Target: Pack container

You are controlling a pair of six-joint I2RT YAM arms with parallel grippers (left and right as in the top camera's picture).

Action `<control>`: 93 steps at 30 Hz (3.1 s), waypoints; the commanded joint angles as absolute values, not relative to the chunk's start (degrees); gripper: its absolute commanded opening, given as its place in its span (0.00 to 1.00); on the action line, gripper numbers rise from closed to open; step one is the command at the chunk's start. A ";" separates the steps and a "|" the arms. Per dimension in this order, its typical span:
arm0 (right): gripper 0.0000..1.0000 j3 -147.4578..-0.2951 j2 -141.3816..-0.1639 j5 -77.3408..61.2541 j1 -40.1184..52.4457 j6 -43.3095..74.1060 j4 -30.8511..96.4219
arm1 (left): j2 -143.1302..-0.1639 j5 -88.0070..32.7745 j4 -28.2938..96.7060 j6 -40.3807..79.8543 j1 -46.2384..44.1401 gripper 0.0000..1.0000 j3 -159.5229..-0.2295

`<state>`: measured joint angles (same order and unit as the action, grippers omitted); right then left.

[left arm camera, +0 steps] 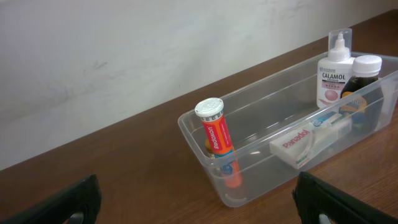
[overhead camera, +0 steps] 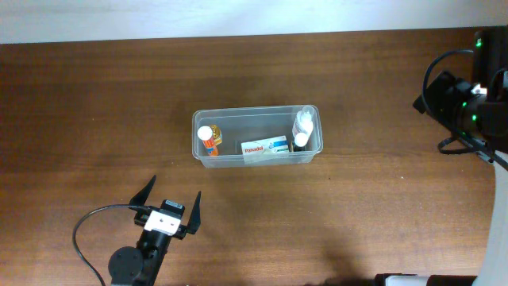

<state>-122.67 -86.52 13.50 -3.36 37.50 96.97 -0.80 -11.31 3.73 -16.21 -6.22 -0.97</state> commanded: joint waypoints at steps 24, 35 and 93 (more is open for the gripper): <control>0.99 -86.52 -50.37 14.33 1.50 37.91 78.08 | -0.30 -10.68 3.68 -15.20 -5.85 0.99 -0.54; 0.98 -38.28 -23.79 2.09 1.50 37.89 31.20 | -0.30 -10.68 3.68 -15.20 -5.85 0.99 -0.54; 0.98 -0.67 -0.19 4.08 2.72 19.75 5.06 | -0.30 -10.68 3.68 -15.20 -5.85 0.99 -0.54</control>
